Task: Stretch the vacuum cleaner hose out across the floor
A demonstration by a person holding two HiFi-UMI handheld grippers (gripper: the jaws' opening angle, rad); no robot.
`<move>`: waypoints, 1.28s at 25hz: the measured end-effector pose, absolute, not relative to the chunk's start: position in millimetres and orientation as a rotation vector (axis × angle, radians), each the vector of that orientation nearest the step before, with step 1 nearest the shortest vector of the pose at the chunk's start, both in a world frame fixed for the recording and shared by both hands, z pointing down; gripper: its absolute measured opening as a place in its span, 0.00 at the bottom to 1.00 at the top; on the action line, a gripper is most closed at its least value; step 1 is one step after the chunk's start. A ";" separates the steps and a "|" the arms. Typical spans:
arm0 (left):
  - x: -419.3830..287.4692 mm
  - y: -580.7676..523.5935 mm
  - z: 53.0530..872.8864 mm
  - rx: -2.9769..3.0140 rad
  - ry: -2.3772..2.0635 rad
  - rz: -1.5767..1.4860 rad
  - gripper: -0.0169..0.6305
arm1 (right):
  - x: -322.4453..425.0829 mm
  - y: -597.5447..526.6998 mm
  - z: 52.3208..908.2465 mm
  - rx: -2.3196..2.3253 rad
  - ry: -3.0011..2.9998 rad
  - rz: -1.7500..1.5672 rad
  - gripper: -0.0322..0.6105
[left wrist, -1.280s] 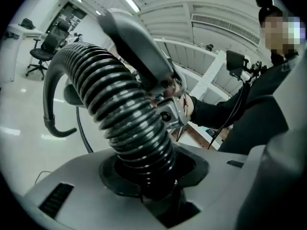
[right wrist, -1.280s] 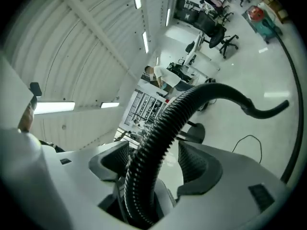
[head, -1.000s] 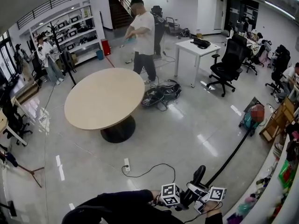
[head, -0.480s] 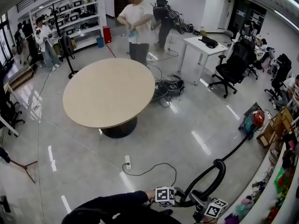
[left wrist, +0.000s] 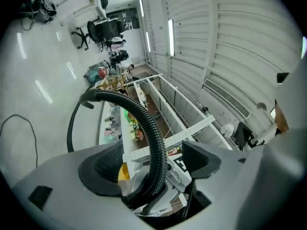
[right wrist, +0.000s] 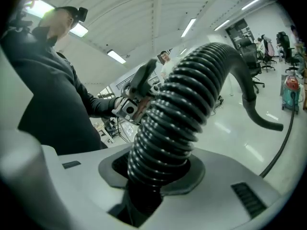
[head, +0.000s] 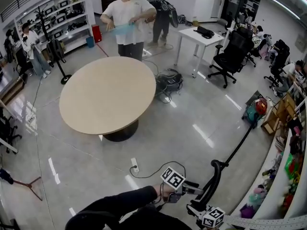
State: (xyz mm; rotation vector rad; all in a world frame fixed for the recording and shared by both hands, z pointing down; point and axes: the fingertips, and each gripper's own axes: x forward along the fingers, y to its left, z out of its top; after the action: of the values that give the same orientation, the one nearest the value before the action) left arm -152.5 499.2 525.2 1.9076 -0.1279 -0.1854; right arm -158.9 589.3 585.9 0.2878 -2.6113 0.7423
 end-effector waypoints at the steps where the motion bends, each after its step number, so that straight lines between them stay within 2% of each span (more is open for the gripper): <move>1: -142.9 503.5 532.1 1.882 -0.136 -0.169 0.61 | -159.9 602.4 590.6 0.259 -2.604 0.726 0.26; 6: -105.0 533.4 550.4 1.770 -0.168 -0.188 0.60 | -147.3 668.9 624.3 0.120 -2.554 0.568 0.27; 7: -97.4 541.6 548.2 1.775 -0.187 -0.195 0.57 | -140.2 681.5 629.4 0.101 -2.544 0.544 0.27; 9: -80.2 560.4 545.1 1.809 -0.234 -0.175 0.40 | -123.6 701.2 634.2 0.089 -2.545 0.502 0.26; 12: -54.5 594.3 540.9 1.862 -0.277 -0.123 0.36 | -94.3 719.7 648.6 0.129 -2.544 0.412 0.26; 19: -1.8 670.1 534.5 2.068 -0.327 0.009 0.32 | -38.1 751.7 685.9 0.187 -2.481 0.206 0.27; 23: 1.6 675.1 532.0 2.193 -0.377 0.084 0.32 | -30.3 737.3 694.4 0.337 -2.420 0.194 0.27; 24: -0.9 672.0 530.0 2.215 -0.392 0.092 0.32 | -30.1 731.8 693.2 0.373 -2.401 0.248 0.37; 25: -1.6 670.1 528.4 2.239 -0.402 0.104 0.32 | -28.6 729.9 691.2 0.393 -2.381 0.316 0.62; 26: 0.2 670.0 528.3 2.266 -0.404 0.120 0.32 | -24.6 731.1 689.6 0.405 -2.362 0.374 0.68; 32: -6.3 682.6 539.8 2.387 -0.342 0.127 0.32 | 13.0 753.1 668.8 0.503 -2.318 0.495 0.72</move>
State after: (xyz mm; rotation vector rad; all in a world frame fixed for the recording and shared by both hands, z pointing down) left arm -6.3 682.6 539.8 2.3872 -0.3423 0.1267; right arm 13.0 753.1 668.8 0.5030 -2.3179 0.4948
